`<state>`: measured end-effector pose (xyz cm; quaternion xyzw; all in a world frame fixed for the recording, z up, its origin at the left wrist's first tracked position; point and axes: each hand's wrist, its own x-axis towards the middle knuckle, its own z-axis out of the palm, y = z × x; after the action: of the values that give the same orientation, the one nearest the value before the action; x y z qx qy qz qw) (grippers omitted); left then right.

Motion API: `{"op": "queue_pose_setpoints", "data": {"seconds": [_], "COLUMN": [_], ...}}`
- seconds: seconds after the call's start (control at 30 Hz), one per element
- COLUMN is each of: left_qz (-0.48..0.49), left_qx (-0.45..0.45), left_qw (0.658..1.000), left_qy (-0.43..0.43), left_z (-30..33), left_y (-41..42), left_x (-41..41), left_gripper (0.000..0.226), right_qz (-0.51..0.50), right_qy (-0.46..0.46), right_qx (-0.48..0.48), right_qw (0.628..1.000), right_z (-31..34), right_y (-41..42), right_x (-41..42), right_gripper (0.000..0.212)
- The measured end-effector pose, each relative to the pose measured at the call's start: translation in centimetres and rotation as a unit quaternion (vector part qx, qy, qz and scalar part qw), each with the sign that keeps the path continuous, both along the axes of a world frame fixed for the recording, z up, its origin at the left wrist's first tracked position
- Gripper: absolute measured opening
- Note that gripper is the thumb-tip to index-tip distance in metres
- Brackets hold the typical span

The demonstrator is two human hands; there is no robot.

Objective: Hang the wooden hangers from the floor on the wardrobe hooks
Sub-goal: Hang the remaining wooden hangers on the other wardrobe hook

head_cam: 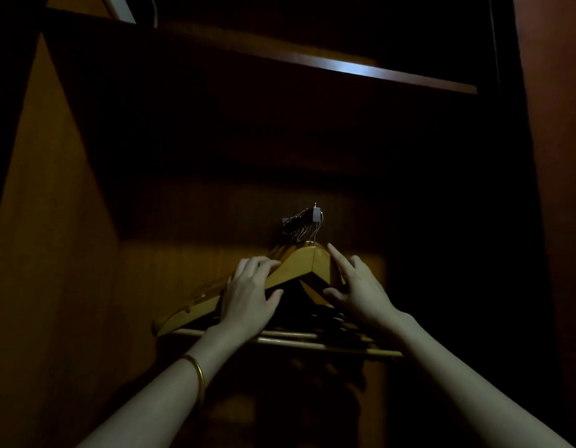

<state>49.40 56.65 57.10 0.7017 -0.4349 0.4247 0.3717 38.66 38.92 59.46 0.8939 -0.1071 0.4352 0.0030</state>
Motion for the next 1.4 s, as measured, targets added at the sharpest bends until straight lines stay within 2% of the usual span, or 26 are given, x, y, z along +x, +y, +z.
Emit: {"op": "queue_pose_setpoints", "data": {"seconds": [0.37, 0.8, 1.03, 1.4], "left_qz": [-0.001, -0.006, 0.0, -0.062], "left_qx": [0.012, 0.082, 0.125, 0.093], "left_qw": [1.0, 0.996, 0.992, 0.992], "left_qy": [-0.018, 0.017, 0.03, 0.051], "left_z": [0.6, 0.0, -1.3, -4.3], "left_y": [0.6, 1.6, 1.9, 3.9], "left_x": [-1.3, -2.2, -2.4, -4.8], "left_gripper": [0.061, 0.066, 0.069, 0.06], "right_qz": [0.003, -0.006, -0.045, -0.053], "right_qy": [-0.017, 0.054, 0.105, 0.109], "right_qx": [-0.012, 0.029, 0.038, 0.038], "right_qw": [1.0, 0.998, 0.993, 0.992], "right_z": [0.4, 0.1, -0.9, -4.2], "right_y": [1.7, 3.8, 4.5, 6.4], "right_x": [-1.0, -2.6, -3.7, -7.0], "right_gripper": [0.077, 0.074, 0.077, 0.069]}}
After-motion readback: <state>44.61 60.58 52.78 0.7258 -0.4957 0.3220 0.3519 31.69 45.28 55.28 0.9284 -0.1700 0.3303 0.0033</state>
